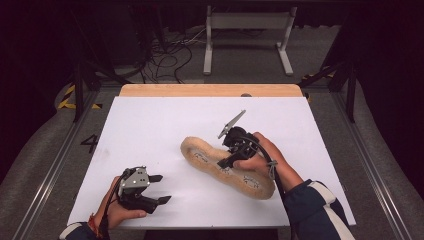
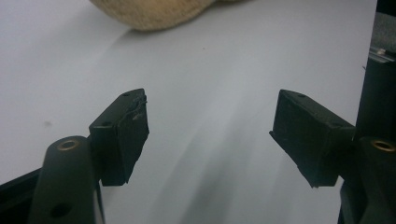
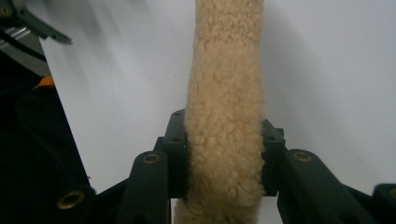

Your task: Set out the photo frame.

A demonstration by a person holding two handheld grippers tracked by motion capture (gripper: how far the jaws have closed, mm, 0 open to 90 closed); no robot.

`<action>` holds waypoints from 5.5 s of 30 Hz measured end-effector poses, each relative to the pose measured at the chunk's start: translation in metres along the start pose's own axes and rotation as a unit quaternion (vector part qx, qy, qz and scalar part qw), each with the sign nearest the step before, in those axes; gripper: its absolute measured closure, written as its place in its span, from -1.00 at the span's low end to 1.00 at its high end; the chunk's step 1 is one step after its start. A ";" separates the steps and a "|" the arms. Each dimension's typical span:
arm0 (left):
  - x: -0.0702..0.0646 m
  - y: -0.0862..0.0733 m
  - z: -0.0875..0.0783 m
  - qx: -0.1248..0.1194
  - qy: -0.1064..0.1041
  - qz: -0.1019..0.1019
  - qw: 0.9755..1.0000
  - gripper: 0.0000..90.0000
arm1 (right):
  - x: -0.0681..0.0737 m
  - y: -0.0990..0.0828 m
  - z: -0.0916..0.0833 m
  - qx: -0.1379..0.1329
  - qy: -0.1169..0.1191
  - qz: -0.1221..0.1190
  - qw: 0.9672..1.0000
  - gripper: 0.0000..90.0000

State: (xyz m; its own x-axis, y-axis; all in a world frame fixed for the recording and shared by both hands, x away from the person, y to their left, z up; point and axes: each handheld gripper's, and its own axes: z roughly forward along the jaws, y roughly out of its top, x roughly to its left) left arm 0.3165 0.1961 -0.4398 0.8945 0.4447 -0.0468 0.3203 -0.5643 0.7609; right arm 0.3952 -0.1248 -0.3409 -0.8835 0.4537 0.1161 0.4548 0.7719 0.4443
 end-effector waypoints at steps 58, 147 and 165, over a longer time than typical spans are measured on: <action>0.070 0.073 0.085 -0.046 0.016 -0.010 0.999 -0.01 | 0.029 -0.186 -0.015 -0.274 -0.162 0.113 0.941 0.34; 0.014 0.025 0.026 -0.050 0.096 -0.035 0.994 0.14 | 0.021 -0.183 0.004 -0.306 -0.247 0.113 0.912 0.33; 0.015 0.021 0.038 -0.052 0.100 -0.028 0.993 0.19 | 0.013 -0.159 0.021 -0.283 -0.246 0.111 0.921 -0.02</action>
State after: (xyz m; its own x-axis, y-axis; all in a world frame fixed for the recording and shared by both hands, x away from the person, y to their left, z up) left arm 0.3481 0.1644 -0.4492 0.7928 0.6087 0.0307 0.3246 -0.4643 0.8240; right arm 0.3140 -0.2323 -0.4288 -0.5558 0.8259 -0.0947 0.3642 0.3442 0.8654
